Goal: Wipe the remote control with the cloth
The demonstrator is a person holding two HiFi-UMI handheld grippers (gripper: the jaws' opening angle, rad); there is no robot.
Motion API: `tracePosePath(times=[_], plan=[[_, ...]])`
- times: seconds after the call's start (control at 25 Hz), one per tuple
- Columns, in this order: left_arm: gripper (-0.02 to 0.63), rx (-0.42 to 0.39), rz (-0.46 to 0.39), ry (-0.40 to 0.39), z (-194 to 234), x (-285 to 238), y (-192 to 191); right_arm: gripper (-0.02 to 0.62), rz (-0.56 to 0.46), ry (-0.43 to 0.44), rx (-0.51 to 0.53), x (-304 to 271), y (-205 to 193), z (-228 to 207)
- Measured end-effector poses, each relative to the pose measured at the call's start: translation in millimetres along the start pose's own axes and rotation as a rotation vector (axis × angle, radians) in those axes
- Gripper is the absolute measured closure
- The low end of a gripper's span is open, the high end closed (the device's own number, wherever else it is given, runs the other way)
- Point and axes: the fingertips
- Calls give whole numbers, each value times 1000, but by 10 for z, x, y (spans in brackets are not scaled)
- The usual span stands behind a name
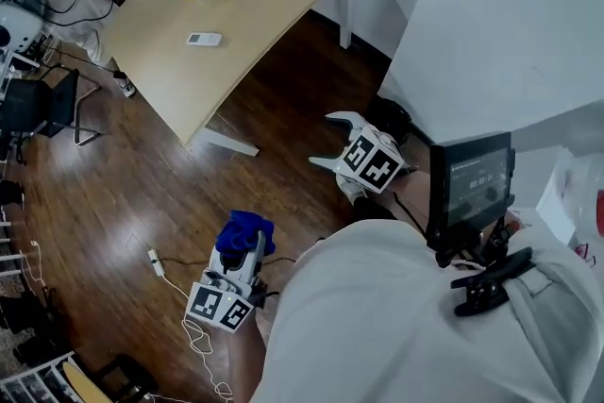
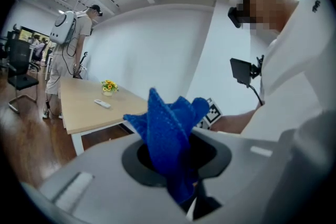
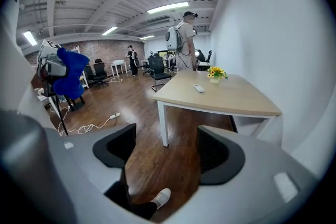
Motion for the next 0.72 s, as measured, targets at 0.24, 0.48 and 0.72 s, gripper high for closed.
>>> tracePosePath(times=[0.24, 0.48, 0.72], plan=[[497, -2, -41, -27, -292, 517, -301, 232, 13, -26, 44, 270, -96, 570], [495, 5, -61, -37, -460, 967, -631, 233, 8, -41, 51, 471, -232, 1021], [496, -2, -109, -28, -582, 1174, -739, 235, 16, -61, 115, 622, -249, 1249]])
Point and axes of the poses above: the fingertips, and each gripper's own axes: x backward along the fingers, z to its left, y out of its top, and after that the axes turned 5 degrees about -y, right-handed
